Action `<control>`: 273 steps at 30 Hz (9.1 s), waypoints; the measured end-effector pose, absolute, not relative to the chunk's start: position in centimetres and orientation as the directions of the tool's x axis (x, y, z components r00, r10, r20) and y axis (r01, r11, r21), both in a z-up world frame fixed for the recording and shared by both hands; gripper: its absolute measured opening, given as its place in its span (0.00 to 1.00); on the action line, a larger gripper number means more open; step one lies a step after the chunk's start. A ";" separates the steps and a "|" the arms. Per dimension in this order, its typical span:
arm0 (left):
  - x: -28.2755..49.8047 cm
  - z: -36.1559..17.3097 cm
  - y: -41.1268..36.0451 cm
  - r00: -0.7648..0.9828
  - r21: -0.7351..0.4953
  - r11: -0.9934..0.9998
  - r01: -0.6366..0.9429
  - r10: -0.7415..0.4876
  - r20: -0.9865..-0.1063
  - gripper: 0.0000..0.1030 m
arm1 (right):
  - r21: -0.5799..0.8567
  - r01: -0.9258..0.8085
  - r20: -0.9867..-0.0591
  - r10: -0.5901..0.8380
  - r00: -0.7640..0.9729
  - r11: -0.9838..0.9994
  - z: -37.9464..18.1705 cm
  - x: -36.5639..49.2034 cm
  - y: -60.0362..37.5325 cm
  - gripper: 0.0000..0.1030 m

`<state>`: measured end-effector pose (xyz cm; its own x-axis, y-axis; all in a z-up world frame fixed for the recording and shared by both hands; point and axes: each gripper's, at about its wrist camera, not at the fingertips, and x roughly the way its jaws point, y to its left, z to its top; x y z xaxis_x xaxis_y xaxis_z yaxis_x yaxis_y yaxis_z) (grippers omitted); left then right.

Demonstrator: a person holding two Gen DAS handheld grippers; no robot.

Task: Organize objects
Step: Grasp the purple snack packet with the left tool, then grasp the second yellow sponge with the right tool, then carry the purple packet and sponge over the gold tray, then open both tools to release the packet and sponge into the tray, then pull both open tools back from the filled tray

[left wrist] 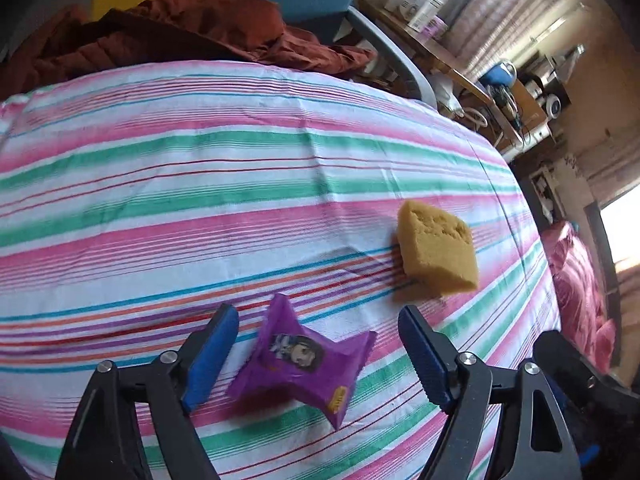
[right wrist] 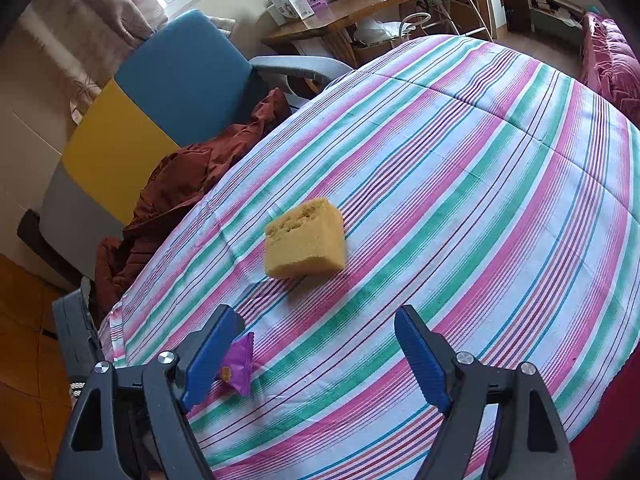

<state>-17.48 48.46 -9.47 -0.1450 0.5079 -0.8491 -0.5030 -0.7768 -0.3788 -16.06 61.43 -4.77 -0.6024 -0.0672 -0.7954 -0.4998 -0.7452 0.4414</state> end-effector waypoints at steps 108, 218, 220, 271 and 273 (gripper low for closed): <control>-4.3 -2.8 28.7 -0.514 -0.080 -0.806 -0.587 0.448 -0.732 0.33 | 0.138 0.043 -0.897 -0.144 -0.418 -0.989 -8.0 -20.1 48.4 0.65; -4.0 -2.5 3.3 -0.710 -0.111 -0.983 0.148 -0.027 -0.704 1.00 | 0.066 0.379 -0.781 -0.284 -0.556 -0.923 -3.6 -8.5 21.3 0.82; -3.6 -2.4 3.2 -0.706 -0.091 -0.980 0.175 -0.060 -0.706 1.00 | 0.047 0.366 -0.773 -0.266 -0.576 -0.929 -3.6 -8.1 21.5 0.82; 0.5 -1.5 3.3 -0.708 -0.082 -0.954 0.290 -0.156 -0.688 1.00 | -0.034 0.364 -0.743 -0.220 -0.632 -0.931 -2.8 -5.7 20.5 0.82; 0.5 -1.7 3.3 -0.706 -0.081 -0.954 0.289 -0.155 -0.691 1.00 | -0.034 0.364 -0.744 -0.220 -0.631 -0.931 -2.9 -5.7 20.5 0.82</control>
<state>0.50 3.33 -1.69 -0.7057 -0.1553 -0.6913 0.2891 -0.9539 -0.0809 -5.73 20.47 -2.92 -0.6306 -0.2197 -0.7443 0.3644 -0.9306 -0.0340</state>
